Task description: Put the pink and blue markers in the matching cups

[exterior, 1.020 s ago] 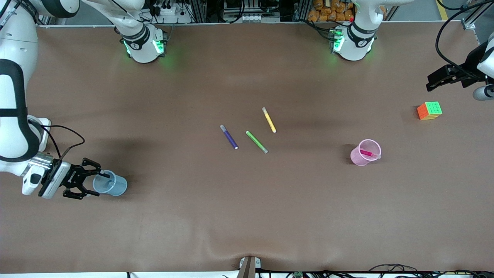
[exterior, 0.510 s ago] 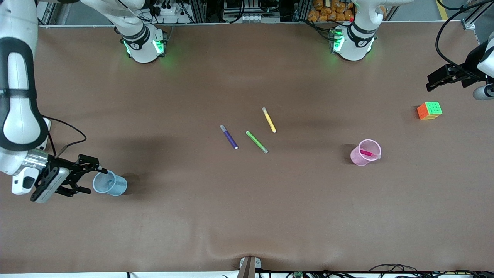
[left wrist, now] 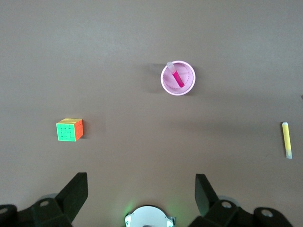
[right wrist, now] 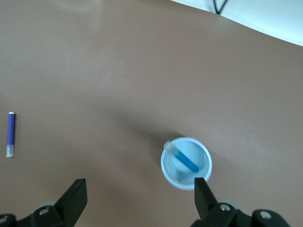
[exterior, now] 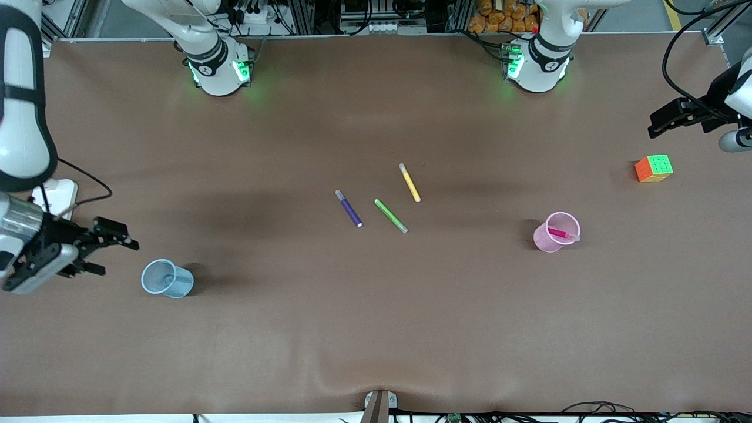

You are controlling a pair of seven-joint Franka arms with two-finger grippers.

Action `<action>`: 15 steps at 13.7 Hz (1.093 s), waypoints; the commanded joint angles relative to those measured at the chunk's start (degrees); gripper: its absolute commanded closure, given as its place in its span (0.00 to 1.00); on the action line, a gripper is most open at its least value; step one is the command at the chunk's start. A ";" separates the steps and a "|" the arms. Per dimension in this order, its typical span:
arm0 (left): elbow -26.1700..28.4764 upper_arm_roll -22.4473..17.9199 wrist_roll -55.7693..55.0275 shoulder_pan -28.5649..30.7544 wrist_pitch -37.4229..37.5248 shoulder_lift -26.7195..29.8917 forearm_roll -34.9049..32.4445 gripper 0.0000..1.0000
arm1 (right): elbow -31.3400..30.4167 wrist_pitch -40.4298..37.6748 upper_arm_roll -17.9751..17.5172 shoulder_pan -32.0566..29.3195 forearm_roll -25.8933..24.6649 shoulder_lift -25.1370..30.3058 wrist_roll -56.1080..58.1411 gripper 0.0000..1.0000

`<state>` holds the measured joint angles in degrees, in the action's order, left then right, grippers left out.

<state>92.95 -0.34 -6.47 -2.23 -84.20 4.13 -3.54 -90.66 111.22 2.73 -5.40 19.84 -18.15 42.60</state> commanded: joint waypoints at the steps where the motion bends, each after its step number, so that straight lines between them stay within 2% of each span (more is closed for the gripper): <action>1: 0.12 -0.19 1.11 -0.23 0.88 1.14 1.16 0.00 | -1.80 -1.27 -0.09 0.30 -5.32 5.04 -7.16 0.00; 4: 0.04 -0.19 1.11 -0.23 1.58 1.23 1.16 0.00 | -1.72 -4.33 -0.35 0.39 -11.12 9.69 -14.27 0.00; 7: 0.12 -0.19 1.11 -0.23 1.67 1.23 1.16 0.00 | -1.72 -9.78 -0.27 0.57 -12.19 12.60 -19.21 0.00; 10: -0.05 -0.19 1.20 -0.14 2.02 1.06 1.16 0.00 | -1.81 -11.98 0.00 0.57 -13.59 14.45 -20.18 0.00; 15: -1.72 -0.27 1.29 0.21 2.02 0.79 0.99 0.00 | -4.26 -17.25 0.26 3.11 -17.19 20.95 -32.55 0.00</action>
<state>92.48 -0.33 -6.47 -2.27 -83.13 4.23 -3.53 -91.35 95.25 2.75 -3.94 5.17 -1.91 15.44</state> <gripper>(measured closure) 0.000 0.000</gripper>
